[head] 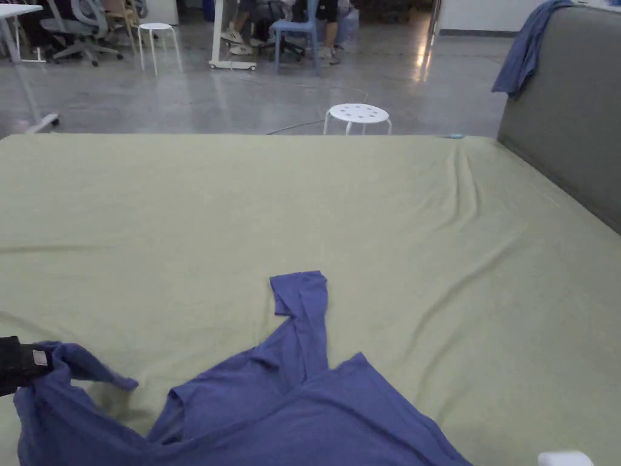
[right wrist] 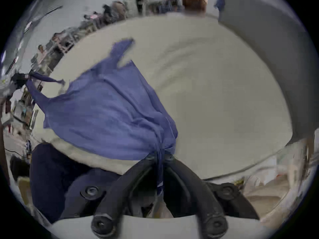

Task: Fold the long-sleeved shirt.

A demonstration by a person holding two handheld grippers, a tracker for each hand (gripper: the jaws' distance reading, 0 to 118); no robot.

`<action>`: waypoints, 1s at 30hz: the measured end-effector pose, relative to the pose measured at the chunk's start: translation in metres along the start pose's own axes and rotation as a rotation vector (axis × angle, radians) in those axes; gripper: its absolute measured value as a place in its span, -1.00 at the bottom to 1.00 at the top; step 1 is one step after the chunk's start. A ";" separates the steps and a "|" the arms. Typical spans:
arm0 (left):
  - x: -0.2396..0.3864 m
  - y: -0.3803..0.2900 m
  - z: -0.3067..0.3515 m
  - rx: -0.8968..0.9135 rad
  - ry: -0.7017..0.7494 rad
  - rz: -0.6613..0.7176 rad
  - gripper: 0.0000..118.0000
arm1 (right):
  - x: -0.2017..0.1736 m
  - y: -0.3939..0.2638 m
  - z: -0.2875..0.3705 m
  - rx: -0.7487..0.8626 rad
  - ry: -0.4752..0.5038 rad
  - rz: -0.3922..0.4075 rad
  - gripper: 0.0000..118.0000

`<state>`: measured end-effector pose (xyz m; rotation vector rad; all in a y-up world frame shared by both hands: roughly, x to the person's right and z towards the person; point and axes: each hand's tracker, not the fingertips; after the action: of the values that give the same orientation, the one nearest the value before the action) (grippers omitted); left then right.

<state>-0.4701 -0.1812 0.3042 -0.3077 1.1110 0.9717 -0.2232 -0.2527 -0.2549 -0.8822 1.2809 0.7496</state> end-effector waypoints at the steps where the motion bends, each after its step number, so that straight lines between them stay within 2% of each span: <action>1: 0.003 -0.002 0.023 0.044 -0.045 0.053 -0.98 | -0.008 0.005 0.018 0.049 -0.015 0.018 -0.99; 2: 0.007 -0.004 0.043 0.076 -0.097 0.096 -0.98 | 0.010 -0.003 0.000 0.099 -0.009 0.028 -0.99; 4: 0.014 0.005 0.067 0.111 -0.157 0.129 -0.98 | 0.002 0.012 0.033 0.219 0.023 0.030 -0.99; 5: 0.025 0.008 0.081 0.131 -0.164 0.112 -0.98 | -0.003 0.026 0.053 0.270 0.045 0.062 -0.99; 9: 0.064 0.049 0.121 0.252 -0.224 0.020 -0.98 | -0.017 0.089 0.108 0.426 -0.007 0.193 -0.99; 13: 0.101 0.113 0.139 0.340 -0.292 0.007 -0.98 | -0.018 0.178 0.156 0.557 -0.054 0.190 -0.99; 15: 0.116 0.154 0.143 0.385 -0.279 -0.026 -0.98 | -0.015 0.229 0.180 0.615 -0.043 0.204 -0.99; 17: 0.136 0.198 0.147 0.430 -0.242 -0.039 -0.98 | -0.010 0.285 0.202 0.627 -0.054 0.195 -0.99; 22: 0.171 0.307 0.146 0.559 -0.113 -0.097 -0.98 | 0.023 0.414 0.250 0.658 -0.188 0.114 -0.99; 25: 0.193 0.352 0.144 0.586 -0.037 -0.120 -0.98 | 0.040 0.479 0.267 0.654 -0.203 0.053 -0.99; 29: 0.205 0.405 0.133 0.630 0.005 -0.137 -0.98 | 0.050 0.550 0.280 0.673 -0.217 0.019 -0.99; 30: 0.210 0.415 0.129 0.652 0.012 -0.150 -0.98 | 0.040 0.542 0.289 0.687 -0.235 -0.007 -0.99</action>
<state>-0.6953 0.2450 0.2821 0.1335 1.3304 0.4372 -0.5495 0.2603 -0.3483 -0.2325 1.2040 0.3454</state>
